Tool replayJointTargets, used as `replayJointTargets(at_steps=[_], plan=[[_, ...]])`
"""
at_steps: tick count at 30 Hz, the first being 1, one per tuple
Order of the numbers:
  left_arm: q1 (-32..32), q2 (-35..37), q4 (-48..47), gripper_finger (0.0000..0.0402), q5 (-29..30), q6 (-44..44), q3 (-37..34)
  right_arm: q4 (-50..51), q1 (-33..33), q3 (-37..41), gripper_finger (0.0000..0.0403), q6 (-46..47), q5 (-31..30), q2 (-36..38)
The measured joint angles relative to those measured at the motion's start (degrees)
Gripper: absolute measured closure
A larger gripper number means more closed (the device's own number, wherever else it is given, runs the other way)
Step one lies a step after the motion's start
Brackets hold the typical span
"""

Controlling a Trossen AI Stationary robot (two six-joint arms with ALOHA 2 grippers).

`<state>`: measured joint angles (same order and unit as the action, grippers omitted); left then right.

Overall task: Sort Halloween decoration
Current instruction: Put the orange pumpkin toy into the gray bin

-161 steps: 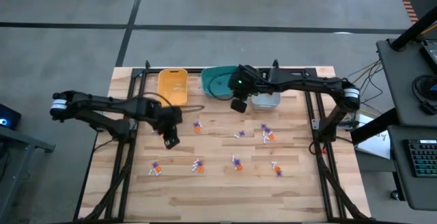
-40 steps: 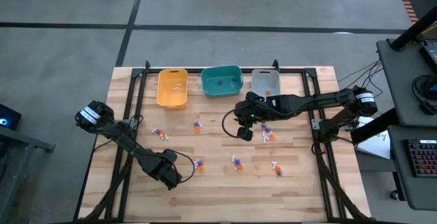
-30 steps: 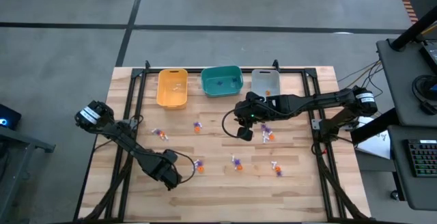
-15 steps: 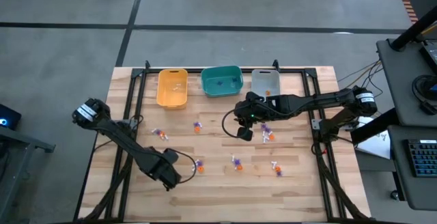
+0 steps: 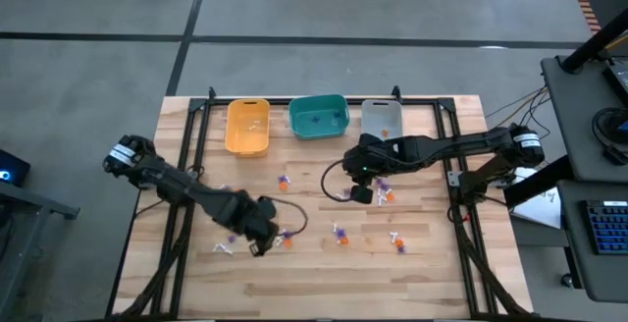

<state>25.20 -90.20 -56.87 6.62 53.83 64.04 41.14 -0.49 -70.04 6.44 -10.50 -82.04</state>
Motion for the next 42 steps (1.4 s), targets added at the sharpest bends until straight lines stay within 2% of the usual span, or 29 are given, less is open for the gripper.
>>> replayJointTargets(at_steps=[6,10,18,21,26,32,38,42], plan=[[-9.3,0.0,0.5,0.0345,6.0,-16.6,2.5,2.7,0.0,0.7,0.0335,-0.9,0.0,2.4],[-15.4,0.0,5.9,0.0345,11.2,-28.1,4.8,1.8,0.0,3.0,0.0335,-2.4,0.0,6.8],[-26.3,-0.1,30.6,0.0345,11.9,-51.5,6.4,-10.7,0.0,14.2,0.0335,-5.6,0.1,18.6],[-30.3,-0.8,40.0,0.0345,7.8,-57.0,6.5,-15.6,0.0,18.0,0.0335,-6.2,0.2,22.2],[-36.4,-3.4,55.0,0.0345,1.0,-61.9,6.5,-22.0,0.0,22.4,0.0335,-8.4,0.5,26.2],[-42.2,-8.4,69.1,0.0345,-7.4,-61.8,7.1,-25.1,0.0,23.6,0.0335,-9.8,0.5,28.0],[-45.0,-17.3,70.4,0.0345,-12.4,-60.8,14.9,-27.7,0.0,23.6,0.0335,-11.2,0.7,28.0],[-45.6,-23.8,70.2,0.0345,-13.4,-60.4,21.6,-28.2,0.0,23.6,0.0335,-11.5,0.7,28.0]])
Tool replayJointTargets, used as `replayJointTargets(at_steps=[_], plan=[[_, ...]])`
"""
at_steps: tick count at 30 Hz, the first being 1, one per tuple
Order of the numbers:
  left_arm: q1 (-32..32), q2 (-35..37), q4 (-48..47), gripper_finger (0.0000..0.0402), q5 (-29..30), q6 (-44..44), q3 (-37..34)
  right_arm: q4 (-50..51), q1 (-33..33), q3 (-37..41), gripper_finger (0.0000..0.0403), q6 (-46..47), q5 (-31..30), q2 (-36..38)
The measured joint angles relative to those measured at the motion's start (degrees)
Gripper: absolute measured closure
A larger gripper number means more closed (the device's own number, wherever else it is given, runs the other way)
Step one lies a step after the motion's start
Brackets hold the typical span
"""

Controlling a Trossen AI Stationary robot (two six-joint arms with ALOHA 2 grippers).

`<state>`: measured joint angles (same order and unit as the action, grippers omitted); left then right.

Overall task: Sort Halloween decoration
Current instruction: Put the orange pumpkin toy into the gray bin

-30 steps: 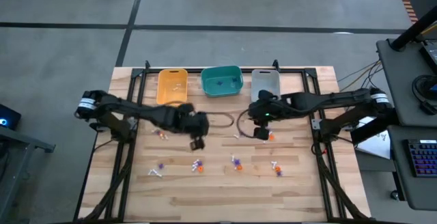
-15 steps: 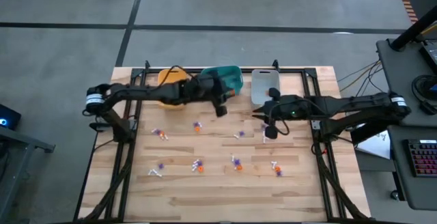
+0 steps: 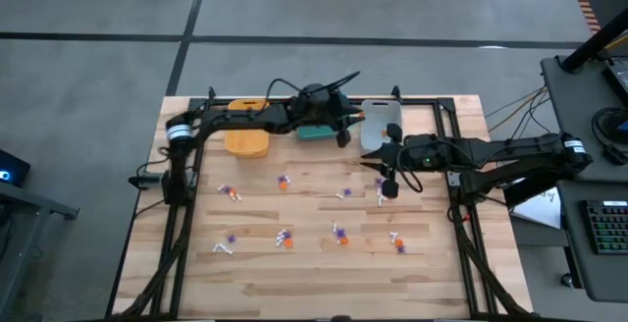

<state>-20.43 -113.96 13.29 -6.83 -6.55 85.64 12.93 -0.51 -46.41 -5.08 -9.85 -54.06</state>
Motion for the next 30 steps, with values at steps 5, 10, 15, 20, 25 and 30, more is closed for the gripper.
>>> replayJointTargets(at_steps=[5,10,15,20,25,30], plan=[[-0.5,-7.3,-3.7,0.0345,-0.2,0.7,8.3,0.0,0.0,0.0,0.0335,0.3,0.0,0.0],[-0.5,-12.9,-8.0,0.0345,-0.2,1.0,15.4,0.0,0.0,0.0,0.0335,0.4,0.0,0.0],[-0.6,-15.8,-9.6,0.0345,-0.2,1.5,18.2,0.1,0.0,0.0,0.0335,0.5,0.0,0.0],[-0.4,-17.6,-15.1,0.0345,-0.2,2.1,19.7,0.1,0.0,0.0,0.0335,0.5,0.0,0.0],[0.5,-18.0,-16.0,0.0345,-0.3,1.5,19.4,0.1,0.0,0.1,0.0335,0.5,-0.2,-0.1],[1.2,-18.0,-16.5,0.0345,-0.3,1.6,19.3,0.1,0.0,0.1,0.0335,0.5,-0.2,-0.1]])
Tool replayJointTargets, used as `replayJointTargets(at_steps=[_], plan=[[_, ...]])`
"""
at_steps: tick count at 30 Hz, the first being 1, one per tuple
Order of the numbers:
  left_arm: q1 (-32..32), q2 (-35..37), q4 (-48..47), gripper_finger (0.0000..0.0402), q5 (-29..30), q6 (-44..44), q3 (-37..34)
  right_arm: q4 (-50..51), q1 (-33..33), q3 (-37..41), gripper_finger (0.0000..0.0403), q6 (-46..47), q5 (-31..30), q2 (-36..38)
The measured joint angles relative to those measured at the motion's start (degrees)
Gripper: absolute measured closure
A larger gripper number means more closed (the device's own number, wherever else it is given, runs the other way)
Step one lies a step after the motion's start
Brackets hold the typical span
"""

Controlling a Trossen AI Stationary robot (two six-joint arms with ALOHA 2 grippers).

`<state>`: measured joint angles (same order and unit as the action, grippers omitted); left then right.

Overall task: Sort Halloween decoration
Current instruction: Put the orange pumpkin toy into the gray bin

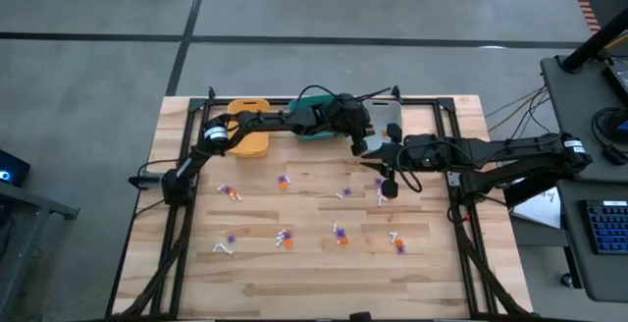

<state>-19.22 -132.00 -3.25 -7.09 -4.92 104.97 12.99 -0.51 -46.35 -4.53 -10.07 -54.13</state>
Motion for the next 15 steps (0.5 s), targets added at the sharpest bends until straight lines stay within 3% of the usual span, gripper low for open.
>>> replayJointTargets(at_steps=[15], plan=[[0.4,0.0,-3.0,0.0325,0.0,1.2,0.0,0.0,0.0,0.0,0.0335,1.0,0.0,0.0]])
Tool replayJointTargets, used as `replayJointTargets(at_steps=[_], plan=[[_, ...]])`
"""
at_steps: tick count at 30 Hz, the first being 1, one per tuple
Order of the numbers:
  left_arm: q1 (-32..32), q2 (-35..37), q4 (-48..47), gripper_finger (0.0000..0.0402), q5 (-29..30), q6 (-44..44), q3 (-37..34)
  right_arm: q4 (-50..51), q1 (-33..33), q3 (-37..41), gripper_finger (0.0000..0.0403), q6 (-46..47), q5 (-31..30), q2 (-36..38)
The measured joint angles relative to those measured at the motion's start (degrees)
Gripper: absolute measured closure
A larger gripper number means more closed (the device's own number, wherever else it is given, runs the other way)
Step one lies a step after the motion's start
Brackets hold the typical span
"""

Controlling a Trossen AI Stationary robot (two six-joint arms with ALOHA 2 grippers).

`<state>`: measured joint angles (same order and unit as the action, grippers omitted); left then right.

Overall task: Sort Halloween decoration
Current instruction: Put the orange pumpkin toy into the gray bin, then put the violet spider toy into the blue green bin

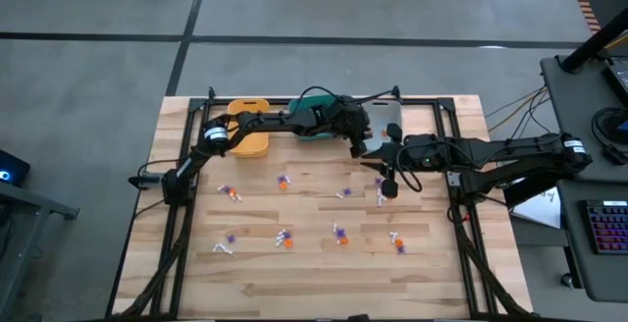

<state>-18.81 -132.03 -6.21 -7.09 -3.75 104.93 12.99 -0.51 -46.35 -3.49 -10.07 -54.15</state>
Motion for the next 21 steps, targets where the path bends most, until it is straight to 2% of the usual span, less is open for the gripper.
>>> replayJointTargets(at_steps=[21], plan=[[0.0,0.0,-0.7,0.0274,0.0,2.8,0.0,0.0,0.0,0.0,0.0335,1.0,0.0,0.0]])
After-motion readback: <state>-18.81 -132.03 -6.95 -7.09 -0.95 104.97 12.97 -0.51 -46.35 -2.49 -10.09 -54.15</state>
